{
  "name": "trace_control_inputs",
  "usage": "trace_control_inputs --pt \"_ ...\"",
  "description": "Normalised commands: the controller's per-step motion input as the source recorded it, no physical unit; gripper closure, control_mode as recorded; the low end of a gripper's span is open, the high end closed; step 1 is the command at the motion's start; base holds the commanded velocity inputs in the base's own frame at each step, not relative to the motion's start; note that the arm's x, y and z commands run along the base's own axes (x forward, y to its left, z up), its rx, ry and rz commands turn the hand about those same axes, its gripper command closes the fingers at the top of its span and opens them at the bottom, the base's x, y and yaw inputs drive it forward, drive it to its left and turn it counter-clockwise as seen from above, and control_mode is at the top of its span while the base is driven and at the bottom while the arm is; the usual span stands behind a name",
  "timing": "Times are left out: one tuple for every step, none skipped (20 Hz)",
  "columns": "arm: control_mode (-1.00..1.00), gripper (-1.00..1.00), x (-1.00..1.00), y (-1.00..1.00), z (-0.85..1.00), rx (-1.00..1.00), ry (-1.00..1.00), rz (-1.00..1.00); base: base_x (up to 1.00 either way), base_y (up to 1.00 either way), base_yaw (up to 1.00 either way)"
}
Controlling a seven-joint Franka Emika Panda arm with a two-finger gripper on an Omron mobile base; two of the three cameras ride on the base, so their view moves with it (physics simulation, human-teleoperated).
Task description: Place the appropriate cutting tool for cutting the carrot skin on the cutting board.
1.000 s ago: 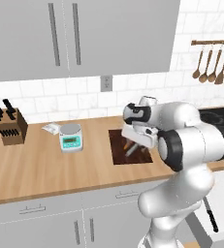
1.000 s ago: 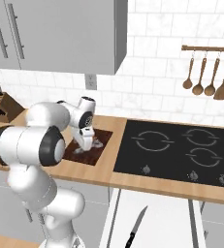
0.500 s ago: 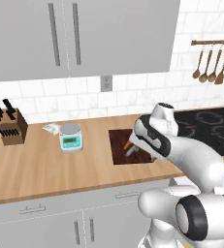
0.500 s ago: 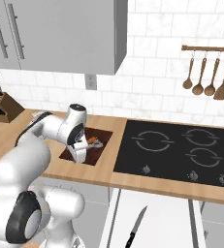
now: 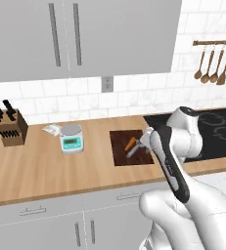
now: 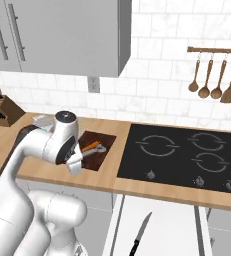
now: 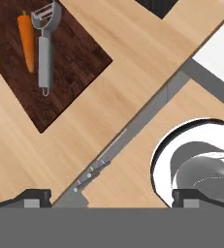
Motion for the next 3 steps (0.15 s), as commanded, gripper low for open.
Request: trace_control_inputs --pt "-1.00 -1.00 -0.22 -0.09 0.95 0.00 0.00 0.00 0.00 0.00 0.00" --pt "-1.00 -1.00 -0.19 -0.08 0.99 0.00 0.00 0.00 0.00 0.00 0.00" --pt "-1.00 -1.00 -0.14 -0.10 1.00 0.00 0.00 0.00 0.00 0.00 0.00"
